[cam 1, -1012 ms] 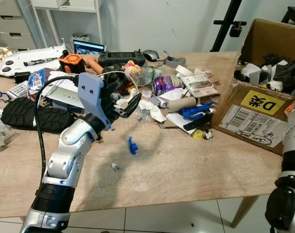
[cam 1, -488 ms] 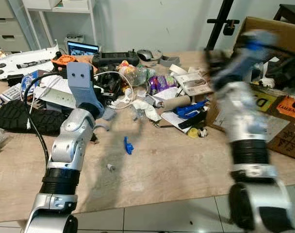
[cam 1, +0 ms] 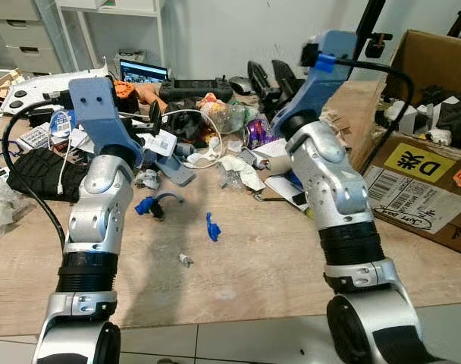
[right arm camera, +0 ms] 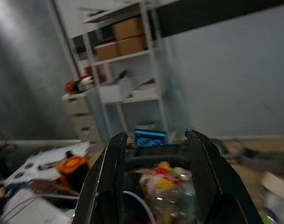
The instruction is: Picking trash to rubbish bin
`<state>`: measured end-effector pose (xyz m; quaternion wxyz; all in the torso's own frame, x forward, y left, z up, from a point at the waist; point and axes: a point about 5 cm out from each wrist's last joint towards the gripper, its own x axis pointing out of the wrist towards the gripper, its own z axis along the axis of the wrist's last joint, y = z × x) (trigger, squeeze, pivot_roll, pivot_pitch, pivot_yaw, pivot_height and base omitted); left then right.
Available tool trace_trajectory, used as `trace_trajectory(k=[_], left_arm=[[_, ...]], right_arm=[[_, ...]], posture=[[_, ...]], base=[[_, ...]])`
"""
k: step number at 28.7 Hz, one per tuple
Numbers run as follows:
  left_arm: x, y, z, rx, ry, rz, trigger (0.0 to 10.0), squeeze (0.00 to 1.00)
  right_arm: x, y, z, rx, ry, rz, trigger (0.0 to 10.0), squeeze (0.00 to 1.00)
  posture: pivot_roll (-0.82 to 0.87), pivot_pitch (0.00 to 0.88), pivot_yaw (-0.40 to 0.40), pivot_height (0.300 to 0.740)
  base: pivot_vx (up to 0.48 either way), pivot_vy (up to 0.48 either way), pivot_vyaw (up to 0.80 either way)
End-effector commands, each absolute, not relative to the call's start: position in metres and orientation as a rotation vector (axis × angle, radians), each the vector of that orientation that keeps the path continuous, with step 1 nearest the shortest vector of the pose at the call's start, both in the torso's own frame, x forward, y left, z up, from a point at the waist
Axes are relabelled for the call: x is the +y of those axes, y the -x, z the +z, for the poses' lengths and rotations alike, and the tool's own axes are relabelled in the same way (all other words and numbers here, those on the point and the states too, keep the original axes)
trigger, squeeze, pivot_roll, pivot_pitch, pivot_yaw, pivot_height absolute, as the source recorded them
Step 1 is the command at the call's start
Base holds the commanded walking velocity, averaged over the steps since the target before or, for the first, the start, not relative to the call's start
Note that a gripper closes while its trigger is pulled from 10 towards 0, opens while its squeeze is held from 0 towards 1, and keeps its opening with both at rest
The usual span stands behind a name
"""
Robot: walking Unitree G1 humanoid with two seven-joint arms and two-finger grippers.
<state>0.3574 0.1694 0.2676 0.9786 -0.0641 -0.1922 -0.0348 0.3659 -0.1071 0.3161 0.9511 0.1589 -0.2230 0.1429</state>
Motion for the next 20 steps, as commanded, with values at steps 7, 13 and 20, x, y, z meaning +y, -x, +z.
trace_trajectory(k=[7,13,20], left_arm=[[0.18,-0.352,0.244,-0.313,0.064,-0.101,10.0,0.0],[0.169,-0.349,0.238,-0.301,-0.056,-0.173,10.0,0.0],[0.15,-0.339,0.233,-0.355,-0.063,-0.265,10.0,0.0]], right_arm=[[-0.149,-0.361,0.256,-0.398,-0.274,0.024,10.0,0.0],[-0.159,-0.355,0.236,-0.383,-0.233,-0.038,10.0,0.0],[-0.149,-0.343,0.225,-0.4,-0.18,-0.01,10.0,0.0]], posture=[[0.05,0.135,0.014,0.74],[0.06,0.158,0.003,0.74],[0.04,0.145,0.004,0.74]], base=[[0.0,0.0,0.0],[0.0,0.0,0.0],[0.0,0.0,0.0]])
